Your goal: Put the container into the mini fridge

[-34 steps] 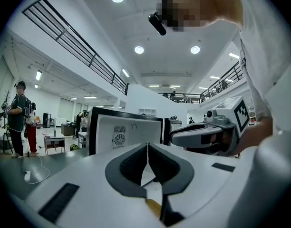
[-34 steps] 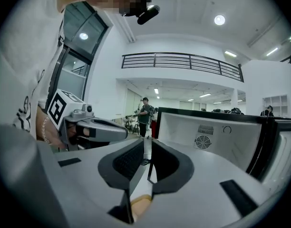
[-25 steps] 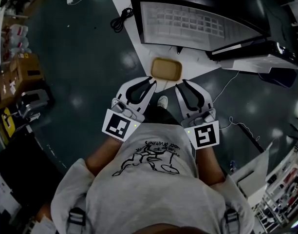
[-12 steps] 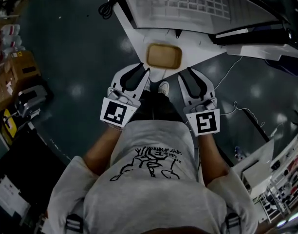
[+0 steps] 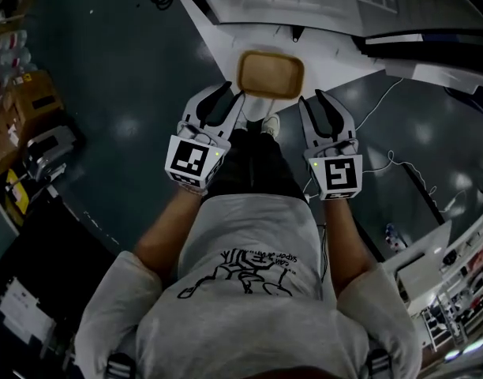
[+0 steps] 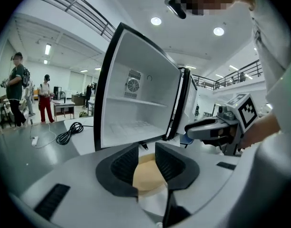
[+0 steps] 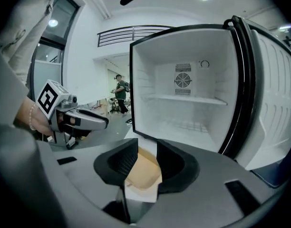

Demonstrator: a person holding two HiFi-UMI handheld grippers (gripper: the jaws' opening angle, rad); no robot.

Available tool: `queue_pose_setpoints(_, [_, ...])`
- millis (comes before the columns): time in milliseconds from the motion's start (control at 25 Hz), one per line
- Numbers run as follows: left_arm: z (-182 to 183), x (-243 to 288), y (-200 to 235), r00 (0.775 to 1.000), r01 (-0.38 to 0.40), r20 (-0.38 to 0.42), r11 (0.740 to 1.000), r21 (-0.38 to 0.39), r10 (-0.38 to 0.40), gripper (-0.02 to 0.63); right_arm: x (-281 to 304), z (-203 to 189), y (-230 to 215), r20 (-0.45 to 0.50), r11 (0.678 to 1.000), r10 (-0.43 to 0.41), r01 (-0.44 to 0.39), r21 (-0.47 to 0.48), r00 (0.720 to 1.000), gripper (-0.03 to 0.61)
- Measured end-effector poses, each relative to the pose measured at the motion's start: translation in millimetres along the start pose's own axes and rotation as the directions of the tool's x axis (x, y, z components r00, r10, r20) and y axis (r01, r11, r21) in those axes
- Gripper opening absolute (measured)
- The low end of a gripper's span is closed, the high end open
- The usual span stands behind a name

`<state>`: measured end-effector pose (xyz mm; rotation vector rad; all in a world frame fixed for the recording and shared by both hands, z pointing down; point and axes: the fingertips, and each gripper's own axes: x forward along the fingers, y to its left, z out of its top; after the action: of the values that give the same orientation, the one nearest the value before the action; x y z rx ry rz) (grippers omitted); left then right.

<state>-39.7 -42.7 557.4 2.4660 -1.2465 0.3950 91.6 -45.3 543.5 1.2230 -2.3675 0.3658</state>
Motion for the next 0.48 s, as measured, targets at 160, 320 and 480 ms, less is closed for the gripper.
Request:
queue_pose_setpoints(160, [-28.1, 15.8, 9.7, 0.999, -0.016, -0.040, 0.999, -0.035, 0.015, 0.110, 16.7, -26.4, -9.2, -0.026, 0.999, -0.024, 0.025, 0.031, 0.999, 0.118])
queue_pose_setpoints(320, [-52.4, 29.0, 14.2, 0.998, -0.016, -0.066, 0.999, -0.037, 0.014, 0.112, 29.8, -51.7, -14.9, -0.054, 0.996, -0.053, 0.056, 0.064, 0.997, 0.118])
queue_pose_setpoints(480, [-71.7, 38.0, 23.7, 0.995, -0.040, -0.090, 0.998, -0.056, 0.034, 0.112, 40.3, -77.0, -19.1, -0.087, 0.993, -0.072, 0.080, 0.089, 0.994, 0.120])
